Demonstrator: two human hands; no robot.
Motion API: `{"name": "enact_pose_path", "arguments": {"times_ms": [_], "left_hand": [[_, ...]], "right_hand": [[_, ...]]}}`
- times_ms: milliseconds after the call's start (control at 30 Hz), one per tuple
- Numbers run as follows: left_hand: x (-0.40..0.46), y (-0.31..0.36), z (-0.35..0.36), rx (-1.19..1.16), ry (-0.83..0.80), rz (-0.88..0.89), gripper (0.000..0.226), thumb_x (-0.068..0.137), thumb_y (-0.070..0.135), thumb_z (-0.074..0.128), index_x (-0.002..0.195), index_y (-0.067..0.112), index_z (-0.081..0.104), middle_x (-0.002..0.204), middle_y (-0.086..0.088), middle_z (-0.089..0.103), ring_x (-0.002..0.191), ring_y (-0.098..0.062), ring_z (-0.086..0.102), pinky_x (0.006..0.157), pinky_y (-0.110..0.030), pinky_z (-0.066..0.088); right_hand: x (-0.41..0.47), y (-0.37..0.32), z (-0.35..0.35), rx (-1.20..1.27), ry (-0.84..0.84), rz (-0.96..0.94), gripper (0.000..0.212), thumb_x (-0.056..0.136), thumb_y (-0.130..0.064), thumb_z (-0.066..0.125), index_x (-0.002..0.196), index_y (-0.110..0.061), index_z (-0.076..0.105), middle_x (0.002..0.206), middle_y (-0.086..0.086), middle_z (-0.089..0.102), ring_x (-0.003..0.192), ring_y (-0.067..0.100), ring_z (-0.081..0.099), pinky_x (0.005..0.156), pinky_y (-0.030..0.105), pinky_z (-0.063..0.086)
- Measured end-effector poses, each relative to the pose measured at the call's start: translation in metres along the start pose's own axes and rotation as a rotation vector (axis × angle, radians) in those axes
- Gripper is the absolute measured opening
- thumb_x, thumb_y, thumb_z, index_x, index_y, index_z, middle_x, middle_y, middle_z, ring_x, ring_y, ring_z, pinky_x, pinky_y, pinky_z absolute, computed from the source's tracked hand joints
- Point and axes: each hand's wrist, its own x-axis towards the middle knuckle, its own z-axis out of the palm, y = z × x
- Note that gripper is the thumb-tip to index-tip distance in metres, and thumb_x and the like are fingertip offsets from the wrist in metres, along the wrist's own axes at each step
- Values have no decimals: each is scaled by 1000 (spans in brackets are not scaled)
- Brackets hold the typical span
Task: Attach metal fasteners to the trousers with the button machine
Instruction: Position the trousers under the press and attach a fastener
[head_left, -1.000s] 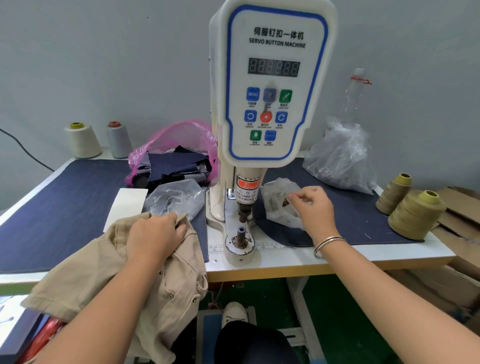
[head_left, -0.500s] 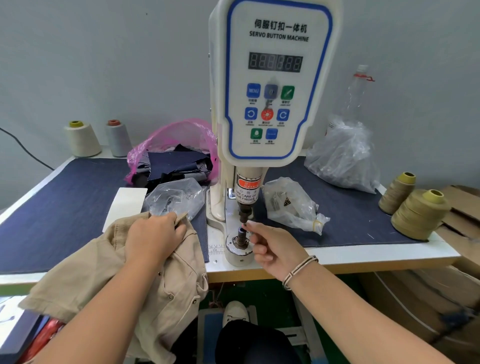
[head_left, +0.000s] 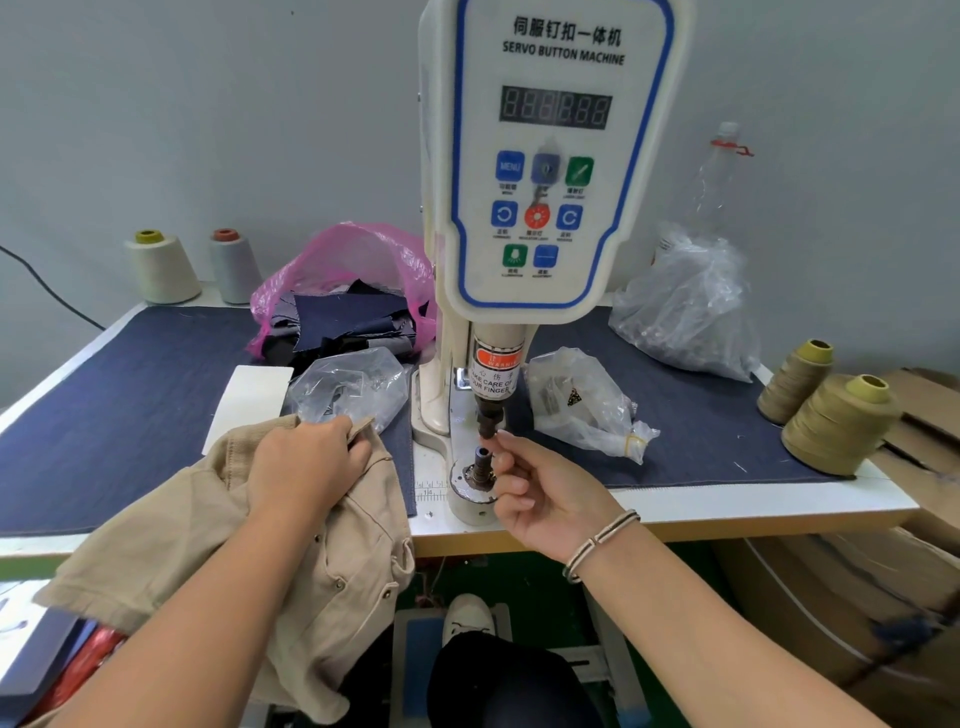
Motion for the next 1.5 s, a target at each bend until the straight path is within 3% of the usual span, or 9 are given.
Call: {"name": "enact_pose_path", "arguments": {"times_ms": [300, 533, 633, 767, 867, 1000, 1167, 1367, 1500], "left_hand": [[-1, 1, -3, 15, -5, -1, 32, 89, 45, 43, 75, 19, 57, 67, -5, 66, 61, -29, 60, 49, -29, 26], [-5, -5, -8, -146, 52, 110, 29, 84, 37, 58, 65, 15, 55, 58, -9, 62, 56, -33, 60, 49, -28, 25], [-9, -9, -10, -190, 72, 193, 32, 74, 44, 48, 60, 15, 54, 49, -6, 59, 50, -31, 59, 46, -26, 28], [-12, -8, -13, -200, 67, 220, 28, 71, 42, 53, 62, 16, 60, 48, -7, 60, 46, -32, 60, 44, -28, 37], [-12, -6, -13, -201, 86, 239, 33, 73, 44, 49, 67, 19, 69, 47, -10, 60, 43, -32, 59, 43, -29, 38], [-11, -4, -17, -197, 125, 200, 39, 70, 42, 44, 48, 13, 58, 36, -8, 50, 29, -30, 49, 41, -23, 23], [-10, -3, -13, -176, 139, 203, 43, 70, 43, 41, 42, 13, 54, 36, -8, 50, 29, -28, 49, 39, -23, 38], [-8, -2, -11, -100, 61, 159, 44, 68, 39, 35, 39, 11, 54, 37, -7, 52, 33, -26, 51, 41, -27, 41], [-7, -1, -10, -82, -60, 141, 47, 77, 39, 33, 57, 10, 65, 58, -11, 66, 58, -31, 64, 67, -33, 49]], "right_hand": [[-6, 2, 11, 66, -1, -5, 14, 85, -16, 61, 86, -2, 63, 48, 1, 50, 30, 7, 41, 28, 14, 31], [-21, 8, 6, 214, -102, 16, 37, 85, -33, 53, 97, 1, 65, 61, 5, 53, 39, 12, 45, 32, 17, 35], [-25, 28, 11, 199, -97, 29, 46, 92, -36, 46, 107, 3, 64, 65, 4, 54, 40, 11, 43, 32, 18, 33], [-8, 50, 45, -173, -127, -13, 31, 94, -24, 49, 95, -4, 72, 64, 2, 52, 46, 9, 42, 40, 16, 32], [27, 45, 84, -603, -98, -265, 20, 93, -17, 53, 98, -7, 69, 69, 0, 56, 56, 10, 48, 51, 18, 39], [88, 34, 121, -1314, 41, -666, 27, 93, -19, 47, 103, -11, 71, 104, 4, 69, 97, 20, 59, 84, 28, 44], [152, 29, 129, -2137, 254, -643, 25, 92, -19, 45, 103, -15, 67, 108, 6, 66, 108, 28, 55, 89, 37, 36], [171, 37, 131, -2389, 366, -800, 21, 89, -13, 47, 98, -21, 65, 102, -1, 68, 101, 20, 59, 91, 37, 29], [170, 35, 130, -2519, 378, -845, 18, 88, -11, 46, 83, -25, 56, 90, -6, 68, 87, 16, 60, 91, 37, 26]]}}
